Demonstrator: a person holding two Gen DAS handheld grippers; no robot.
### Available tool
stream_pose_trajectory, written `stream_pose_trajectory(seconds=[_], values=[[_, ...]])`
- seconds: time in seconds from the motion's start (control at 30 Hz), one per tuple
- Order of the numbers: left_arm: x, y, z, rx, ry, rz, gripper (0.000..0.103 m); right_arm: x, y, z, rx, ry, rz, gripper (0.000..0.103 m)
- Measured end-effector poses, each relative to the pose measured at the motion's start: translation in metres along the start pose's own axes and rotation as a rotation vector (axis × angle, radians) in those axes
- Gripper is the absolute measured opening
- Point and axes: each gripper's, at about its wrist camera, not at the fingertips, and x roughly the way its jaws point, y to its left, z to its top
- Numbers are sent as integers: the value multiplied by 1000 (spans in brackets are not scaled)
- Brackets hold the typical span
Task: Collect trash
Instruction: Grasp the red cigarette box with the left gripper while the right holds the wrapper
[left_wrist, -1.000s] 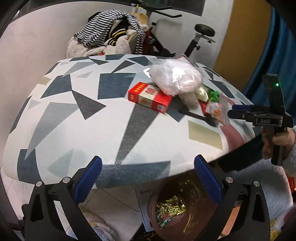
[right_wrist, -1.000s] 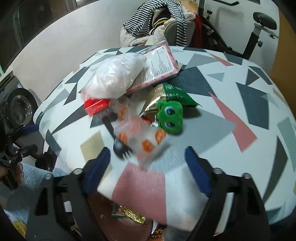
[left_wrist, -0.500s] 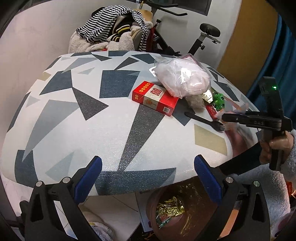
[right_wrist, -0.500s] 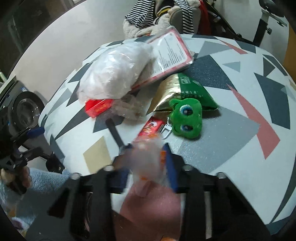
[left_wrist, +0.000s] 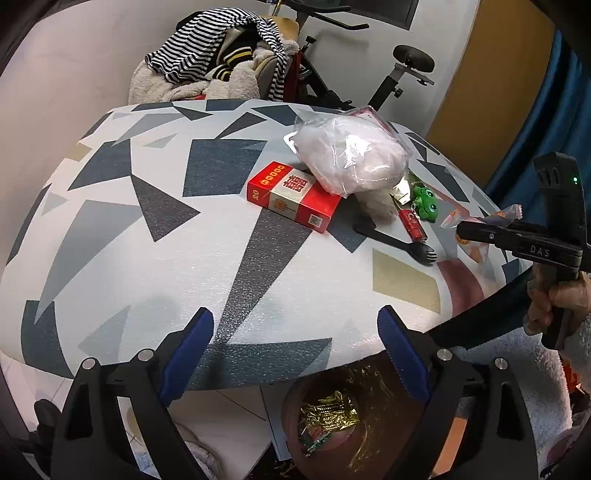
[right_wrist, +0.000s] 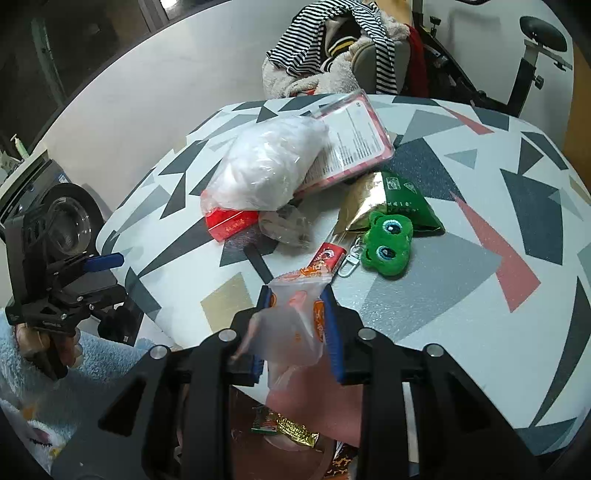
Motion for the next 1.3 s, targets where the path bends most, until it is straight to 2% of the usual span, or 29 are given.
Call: stream_pose_trajectory(seconds=[0.27,0.57,0.87,0.9,1.0,1.3], values=[[6,4,7,-32,11,-15,86,-2,4,-7,-30,9,-13,29],[19,-11,30,-11,8,-61,85,-3,-5,-7,-8,-2,-21,29],[46,-22,56,84,40,-29,85,-1,-11,-12,6,-3,-20,29],[48,-20,59,86,44,-31,86,0,-12,-12,9,-3,-19,29],[61,-15,70,138,56,-1,97,2,-15,-15,20,-2,-15,29],[107,2,103,244,123,10,98,6,-23,-15,19,5,-23,29]])
